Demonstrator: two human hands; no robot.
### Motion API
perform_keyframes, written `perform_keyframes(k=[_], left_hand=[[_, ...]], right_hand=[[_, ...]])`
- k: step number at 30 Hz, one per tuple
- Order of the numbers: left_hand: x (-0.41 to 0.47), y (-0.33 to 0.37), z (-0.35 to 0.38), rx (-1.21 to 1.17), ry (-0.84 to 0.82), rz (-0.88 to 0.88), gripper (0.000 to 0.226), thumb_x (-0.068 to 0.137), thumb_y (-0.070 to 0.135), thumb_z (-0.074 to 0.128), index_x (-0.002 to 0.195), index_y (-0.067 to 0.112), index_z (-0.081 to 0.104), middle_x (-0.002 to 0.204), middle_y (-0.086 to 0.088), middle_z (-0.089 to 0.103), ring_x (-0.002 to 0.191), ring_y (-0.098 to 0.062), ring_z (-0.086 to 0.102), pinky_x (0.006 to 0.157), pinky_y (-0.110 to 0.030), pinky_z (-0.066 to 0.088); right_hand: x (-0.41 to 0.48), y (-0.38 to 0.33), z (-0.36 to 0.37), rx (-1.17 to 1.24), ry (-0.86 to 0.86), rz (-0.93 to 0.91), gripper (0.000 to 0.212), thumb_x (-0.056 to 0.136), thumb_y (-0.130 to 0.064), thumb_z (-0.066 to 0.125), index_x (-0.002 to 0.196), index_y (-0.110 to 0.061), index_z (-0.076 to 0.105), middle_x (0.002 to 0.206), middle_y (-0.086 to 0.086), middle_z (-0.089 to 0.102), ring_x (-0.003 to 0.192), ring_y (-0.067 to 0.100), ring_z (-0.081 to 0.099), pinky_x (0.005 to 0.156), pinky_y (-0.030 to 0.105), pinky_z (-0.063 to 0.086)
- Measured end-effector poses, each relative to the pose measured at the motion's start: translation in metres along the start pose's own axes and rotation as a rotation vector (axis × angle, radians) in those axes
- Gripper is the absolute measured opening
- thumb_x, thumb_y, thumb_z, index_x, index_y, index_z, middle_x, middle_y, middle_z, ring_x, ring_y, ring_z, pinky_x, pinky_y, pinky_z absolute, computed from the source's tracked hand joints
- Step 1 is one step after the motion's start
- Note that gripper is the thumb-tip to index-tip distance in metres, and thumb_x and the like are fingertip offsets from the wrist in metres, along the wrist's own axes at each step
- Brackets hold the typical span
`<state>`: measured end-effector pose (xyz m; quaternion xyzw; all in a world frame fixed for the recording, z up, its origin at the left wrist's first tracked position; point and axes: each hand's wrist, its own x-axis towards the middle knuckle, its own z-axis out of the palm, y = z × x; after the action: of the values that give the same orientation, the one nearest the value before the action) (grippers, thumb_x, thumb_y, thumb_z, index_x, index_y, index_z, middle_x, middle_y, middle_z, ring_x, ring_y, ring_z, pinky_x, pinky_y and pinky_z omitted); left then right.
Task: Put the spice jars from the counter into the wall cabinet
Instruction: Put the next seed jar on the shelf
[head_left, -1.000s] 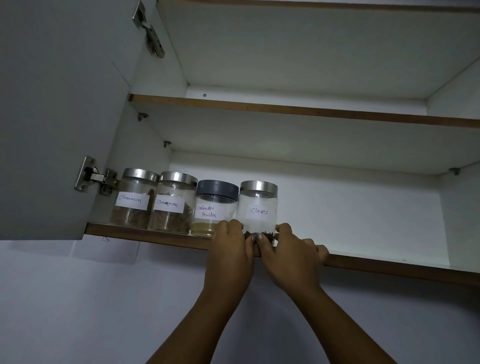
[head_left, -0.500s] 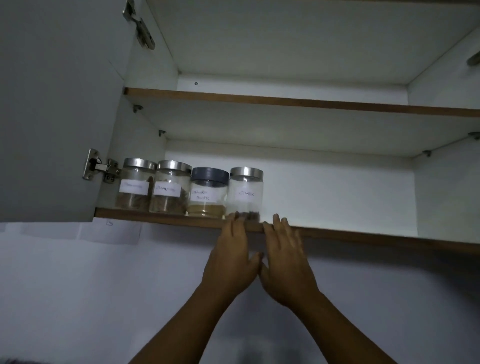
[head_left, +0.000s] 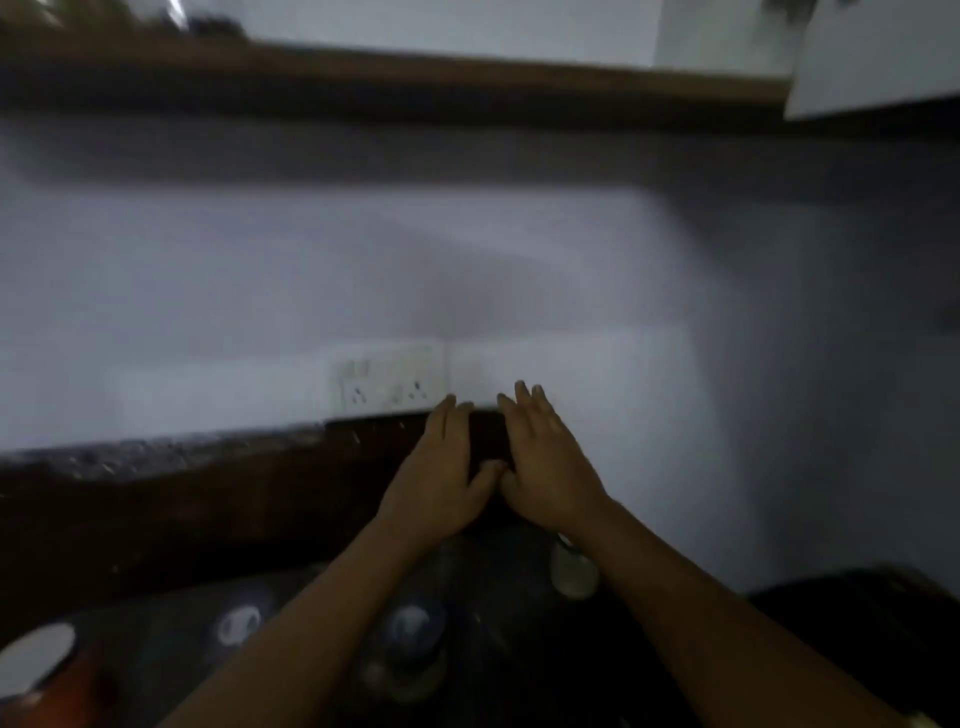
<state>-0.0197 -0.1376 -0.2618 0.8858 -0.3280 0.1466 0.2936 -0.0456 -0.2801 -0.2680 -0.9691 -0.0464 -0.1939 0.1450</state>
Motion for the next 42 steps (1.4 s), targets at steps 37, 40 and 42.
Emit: perform_keyframes(k=[37, 40, 42], left_hand=[[0.002, -0.015, 0.298, -0.517, -0.270, -0.373, 0.085, 0.080, 0.008, 0.066, 0.144, 0.024, 0.012, 0.139, 0.006, 0.039, 0.117, 0.007, 0.042, 0.093, -0.003, 0.033], [0.001, -0.014, 0.286, -0.542, -0.216, -0.325, 0.088, 0.076, 0.014, 0.073, 0.131, 0.046, 0.012, 0.125, 0.020, 0.041, 0.103, 0.028, 0.041, 0.082, 0.008, 0.031], [-0.002, -0.012, 0.272, -0.541, -0.180, -0.305, 0.101, 0.076, 0.017, 0.074, 0.139, 0.043, -0.001, 0.118, 0.034, 0.036, 0.101, 0.033, 0.038, 0.079, 0.010, 0.030]], right_hand=[[-0.050, 0.224, 0.175, 0.391, -0.246, 0.338, 0.075, 0.079, -0.036, 0.069, 0.138, -0.020, 0.026, 0.140, 0.017, 0.035, 0.124, 0.030, 0.041, 0.097, 0.036, 0.044], [-0.050, 0.218, 0.159, 0.436, -0.185, 0.355, 0.071, 0.078, -0.040, 0.070, 0.134, -0.021, 0.032, 0.136, 0.011, 0.043, 0.121, 0.025, 0.045, 0.094, 0.034, 0.046], [-0.046, 0.209, 0.142, 0.475, -0.144, 0.369, 0.071, 0.076, -0.044, 0.070, 0.133, -0.022, 0.033, 0.134, 0.009, 0.047, 0.119, 0.022, 0.048, 0.086, 0.025, 0.044]])
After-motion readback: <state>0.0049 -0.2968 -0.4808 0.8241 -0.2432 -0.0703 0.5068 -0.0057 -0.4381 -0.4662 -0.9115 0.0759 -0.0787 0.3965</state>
